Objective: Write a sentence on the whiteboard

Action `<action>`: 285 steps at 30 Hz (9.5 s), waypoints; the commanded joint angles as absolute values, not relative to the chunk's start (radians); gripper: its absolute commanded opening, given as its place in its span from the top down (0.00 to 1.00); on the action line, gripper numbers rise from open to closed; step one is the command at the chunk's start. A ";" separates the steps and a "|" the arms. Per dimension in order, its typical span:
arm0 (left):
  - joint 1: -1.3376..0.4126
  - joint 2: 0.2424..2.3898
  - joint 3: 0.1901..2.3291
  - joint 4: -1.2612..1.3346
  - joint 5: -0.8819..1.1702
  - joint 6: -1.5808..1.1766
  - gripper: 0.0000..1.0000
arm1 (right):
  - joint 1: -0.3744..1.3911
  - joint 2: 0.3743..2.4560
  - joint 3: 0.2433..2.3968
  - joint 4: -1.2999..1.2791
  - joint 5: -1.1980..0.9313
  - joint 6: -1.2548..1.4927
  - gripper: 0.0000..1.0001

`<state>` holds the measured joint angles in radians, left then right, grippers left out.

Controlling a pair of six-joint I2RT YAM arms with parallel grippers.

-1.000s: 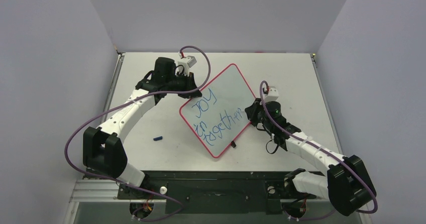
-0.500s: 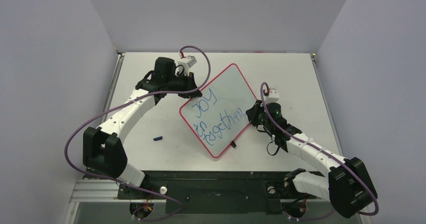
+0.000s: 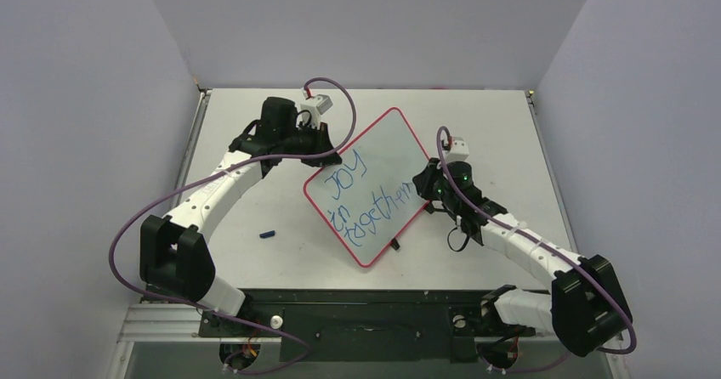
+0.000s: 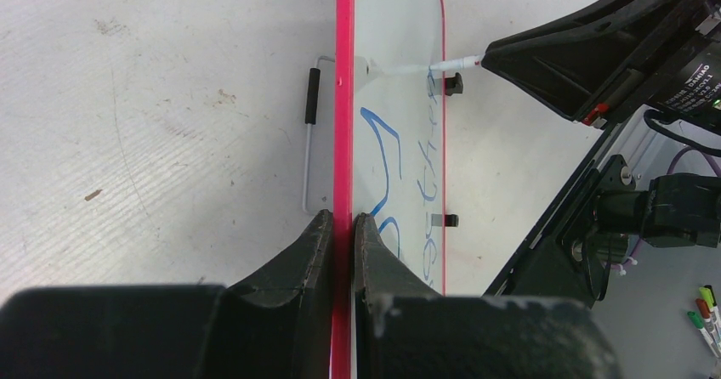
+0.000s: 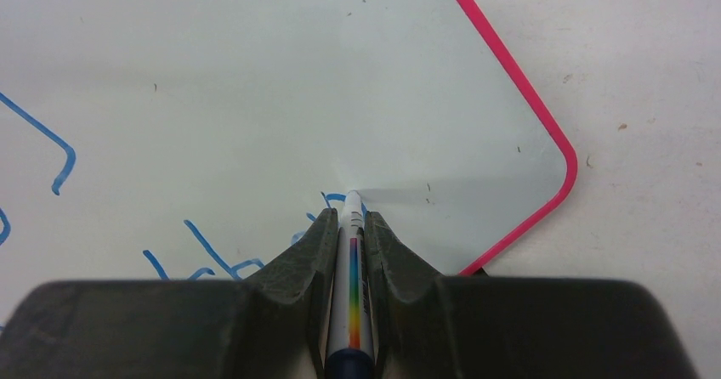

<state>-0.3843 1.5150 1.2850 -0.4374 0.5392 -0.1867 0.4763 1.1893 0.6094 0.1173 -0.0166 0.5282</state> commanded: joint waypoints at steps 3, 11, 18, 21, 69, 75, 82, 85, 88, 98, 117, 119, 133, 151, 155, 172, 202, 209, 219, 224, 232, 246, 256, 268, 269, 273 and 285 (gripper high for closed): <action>-0.383 1.480 1.279 -0.412 0.500 -0.138 1.00 | 0.473 1.229 0.676 0.134 -0.023 0.513 1.00; -0.383 1.481 1.281 -0.411 0.501 -0.138 1.00 | 0.456 1.266 0.707 0.111 -0.003 0.519 1.00; -0.384 1.483 1.282 -0.411 0.502 -0.138 1.00 | 0.448 1.254 0.672 0.107 -0.003 0.520 1.00; -0.384 1.483 1.284 -0.413 0.502 -0.138 1.00 | 0.449 1.244 0.648 0.108 -0.003 0.521 1.00; -0.385 1.477 1.281 -0.407 0.510 -0.138 1.00 | 0.385 1.239 0.694 0.130 -0.071 0.551 1.00; -0.385 1.479 1.281 -0.406 0.509 -0.138 1.00 | 0.372 1.261 0.692 0.140 -0.072 0.546 1.00; -0.385 1.480 1.281 -0.406 0.509 -0.138 1.00 | 0.342 1.274 0.697 0.139 -0.082 0.545 1.00; -0.385 1.479 1.282 -0.406 0.511 -0.138 1.00 | 0.340 1.279 0.712 0.139 -0.090 0.548 1.00; -0.385 1.479 1.281 -0.408 0.511 -0.138 1.00 | 0.340 1.286 0.722 0.140 -0.098 0.549 1.00; -0.387 1.478 1.280 -0.408 0.512 -0.138 1.00 | 0.360 1.300 0.750 0.144 -0.115 0.554 1.00; -0.387 1.471 1.275 -0.405 0.512 -0.139 1.00 | 0.395 1.244 0.617 0.150 -0.095 0.568 1.00; -0.388 1.470 1.273 -0.404 0.512 -0.140 1.00 | 0.396 1.237 0.601 0.150 -0.092 0.568 1.00; -0.390 1.465 1.271 -0.405 0.513 -0.140 1.00 | 0.372 1.197 0.564 0.126 -0.035 0.562 1.00; -0.393 1.470 1.271 -0.406 0.511 -0.138 1.00 | 0.296 1.173 0.697 0.081 -0.035 0.539 1.00; -0.393 1.470 1.270 -0.407 0.507 -0.138 1.00 | 0.273 1.170 0.715 0.090 -0.067 0.551 1.00; -0.393 1.465 1.266 -0.403 0.507 -0.138 1.00 | 0.235 1.272 0.742 0.184 -0.183 0.609 1.00; -0.393 1.465 1.270 -0.405 0.510 -0.137 1.00 | 0.265 1.337 0.709 0.203 -0.245 0.601 1.00; -0.393 1.464 1.269 -0.405 0.509 -0.138 1.00 | 0.270 1.314 0.674 0.203 -0.237 0.600 1.00; -0.393 1.462 1.269 -0.403 0.508 -0.137 1.00 | 0.270 1.293 0.632 0.204 -0.230 0.597 1.00; -0.393 1.465 1.269 -0.403 0.509 -0.137 1.00 | 0.266 1.287 0.626 0.196 -0.209 0.595 1.00; -0.393 1.464 1.268 -0.405 0.507 -0.136 1.00 | 0.243 1.300 0.642 0.187 -0.191 0.603 1.00; -0.393 1.464 1.270 -0.405 0.508 -0.135 1.00 | 0.223 1.305 0.653 0.163 -0.190 0.587 1.00; -0.393 1.460 1.270 -0.402 0.509 -0.137 1.00 | 0.234 1.257 0.610 0.151 -0.206 0.585 1.00; -0.393 1.452 1.266 -0.402 0.508 -0.138 1.00 | 0.254 1.184 0.613 0.094 -0.195 0.586 1.00; -0.393 1.451 1.266 -0.402 0.508 -0.138 1.00 | 0.253 1.169 0.618 0.086 -0.194 0.582 1.00; -0.393 1.450 1.264 -0.402 0.509 -0.138 1.00 | 0.249 1.143 0.651 0.065 -0.183 0.581 1.00; -0.393 1.448 1.263 -0.403 0.508 -0.137 1.00 | 0.200 1.232 0.772 0.080 -0.157 0.596 1.00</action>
<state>-0.3904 1.4864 1.2648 -0.4259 0.5465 -0.1974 0.2211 1.1995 0.7074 0.0460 -0.1829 0.5919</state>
